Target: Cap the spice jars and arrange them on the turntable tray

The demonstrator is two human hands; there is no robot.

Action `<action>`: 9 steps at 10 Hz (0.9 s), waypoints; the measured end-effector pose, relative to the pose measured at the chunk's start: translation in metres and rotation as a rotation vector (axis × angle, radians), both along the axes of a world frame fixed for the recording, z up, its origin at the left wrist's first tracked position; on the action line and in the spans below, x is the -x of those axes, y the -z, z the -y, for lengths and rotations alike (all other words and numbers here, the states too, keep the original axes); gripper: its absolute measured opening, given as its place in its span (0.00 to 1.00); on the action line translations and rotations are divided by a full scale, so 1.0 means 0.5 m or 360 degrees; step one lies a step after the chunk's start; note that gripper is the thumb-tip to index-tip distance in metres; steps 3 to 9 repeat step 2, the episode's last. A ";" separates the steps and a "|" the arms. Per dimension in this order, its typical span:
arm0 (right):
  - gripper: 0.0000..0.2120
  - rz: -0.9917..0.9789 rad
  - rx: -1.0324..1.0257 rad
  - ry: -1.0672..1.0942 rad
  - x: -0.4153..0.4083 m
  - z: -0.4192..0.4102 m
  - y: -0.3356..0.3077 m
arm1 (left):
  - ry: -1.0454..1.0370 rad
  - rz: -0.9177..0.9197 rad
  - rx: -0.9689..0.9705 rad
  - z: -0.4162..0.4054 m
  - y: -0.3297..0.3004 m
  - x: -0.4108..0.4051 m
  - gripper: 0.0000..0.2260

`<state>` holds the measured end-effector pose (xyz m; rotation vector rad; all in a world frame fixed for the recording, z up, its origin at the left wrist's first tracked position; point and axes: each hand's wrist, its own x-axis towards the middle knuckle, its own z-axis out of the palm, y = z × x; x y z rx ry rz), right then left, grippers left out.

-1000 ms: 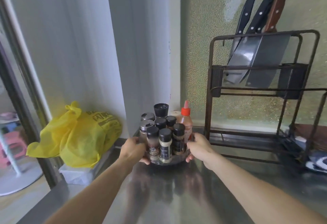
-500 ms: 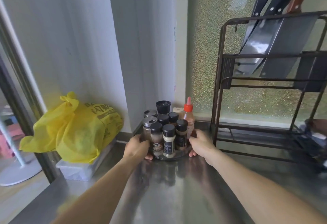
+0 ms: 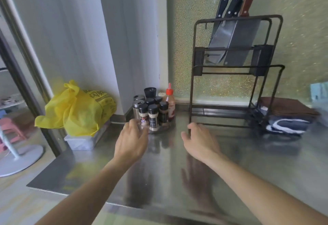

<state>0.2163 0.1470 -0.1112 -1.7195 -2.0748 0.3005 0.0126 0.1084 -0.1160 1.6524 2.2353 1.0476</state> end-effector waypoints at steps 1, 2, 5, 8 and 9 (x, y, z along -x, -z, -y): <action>0.22 0.0201 -0.0082 0.0036 -0.080 0.112 0.018 | 0.0248 -0.0270 -0.0086 0.095 0.027 -0.043 0.15; 0.20 0.0337 -0.0265 0.0152 -0.153 0.195 0.062 | 0.0507 -0.0574 -0.0044 0.149 0.067 -0.097 0.18; 0.20 0.0337 -0.0265 0.0152 -0.153 0.195 0.062 | 0.0507 -0.0574 -0.0044 0.149 0.067 -0.097 0.18; 0.20 0.0337 -0.0265 0.0152 -0.153 0.195 0.062 | 0.0507 -0.0574 -0.0044 0.149 0.067 -0.097 0.18; 0.20 0.0337 -0.0265 0.0152 -0.153 0.195 0.062 | 0.0507 -0.0574 -0.0044 0.149 0.067 -0.097 0.18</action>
